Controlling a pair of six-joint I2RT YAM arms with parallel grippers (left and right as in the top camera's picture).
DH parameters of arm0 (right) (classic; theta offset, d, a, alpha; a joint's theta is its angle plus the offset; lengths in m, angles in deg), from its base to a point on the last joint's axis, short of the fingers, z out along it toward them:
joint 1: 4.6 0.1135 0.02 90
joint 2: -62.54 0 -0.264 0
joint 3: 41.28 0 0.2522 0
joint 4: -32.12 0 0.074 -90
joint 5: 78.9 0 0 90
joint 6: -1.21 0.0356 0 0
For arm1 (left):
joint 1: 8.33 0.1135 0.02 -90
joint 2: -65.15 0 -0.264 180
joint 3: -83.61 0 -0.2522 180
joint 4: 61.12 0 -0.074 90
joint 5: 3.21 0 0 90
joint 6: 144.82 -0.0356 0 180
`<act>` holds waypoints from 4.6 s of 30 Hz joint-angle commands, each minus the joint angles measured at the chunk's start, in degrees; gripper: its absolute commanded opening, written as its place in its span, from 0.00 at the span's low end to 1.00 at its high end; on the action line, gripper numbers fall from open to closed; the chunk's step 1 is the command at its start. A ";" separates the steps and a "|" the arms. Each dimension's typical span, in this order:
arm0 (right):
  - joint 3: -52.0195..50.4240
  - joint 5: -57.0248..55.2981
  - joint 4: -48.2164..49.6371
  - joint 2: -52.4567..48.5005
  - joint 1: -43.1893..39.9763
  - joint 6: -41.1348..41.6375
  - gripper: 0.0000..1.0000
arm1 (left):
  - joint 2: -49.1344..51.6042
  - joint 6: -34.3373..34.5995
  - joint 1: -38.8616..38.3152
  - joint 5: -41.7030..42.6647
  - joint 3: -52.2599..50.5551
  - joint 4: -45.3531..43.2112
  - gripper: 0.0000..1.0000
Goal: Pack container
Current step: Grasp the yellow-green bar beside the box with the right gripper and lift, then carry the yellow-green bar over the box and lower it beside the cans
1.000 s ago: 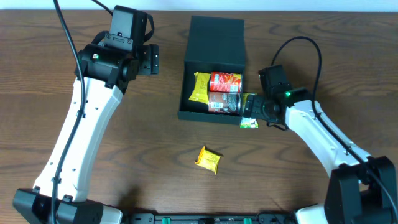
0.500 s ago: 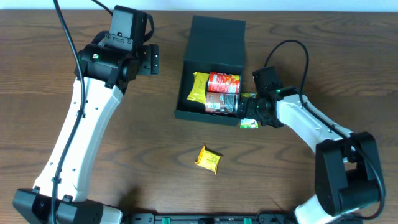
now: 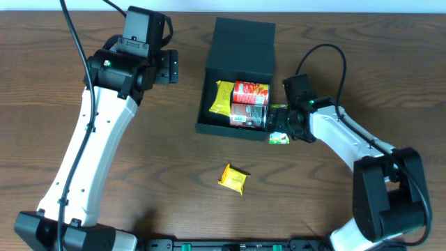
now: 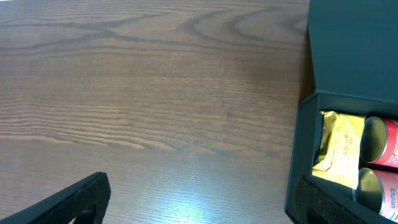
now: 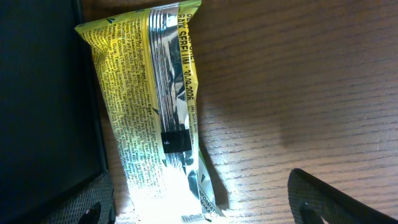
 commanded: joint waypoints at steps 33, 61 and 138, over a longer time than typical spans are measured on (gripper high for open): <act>-0.68 0.11 3.08 -3.91 0.85 0.42 0.44 | 0.33 -0.13 0.17 0.22 0.85 0.11 0.96; 11.65 -2.56 -7.17 -3.89 0.85 -0.55 0.29 | 0.33 -0.15 0.17 0.22 0.85 -0.11 0.96; 28.13 4.33 -13.46 -10.25 15.08 13.84 0.01 | 0.33 0.31 4.31 8.83 0.85 0.76 0.95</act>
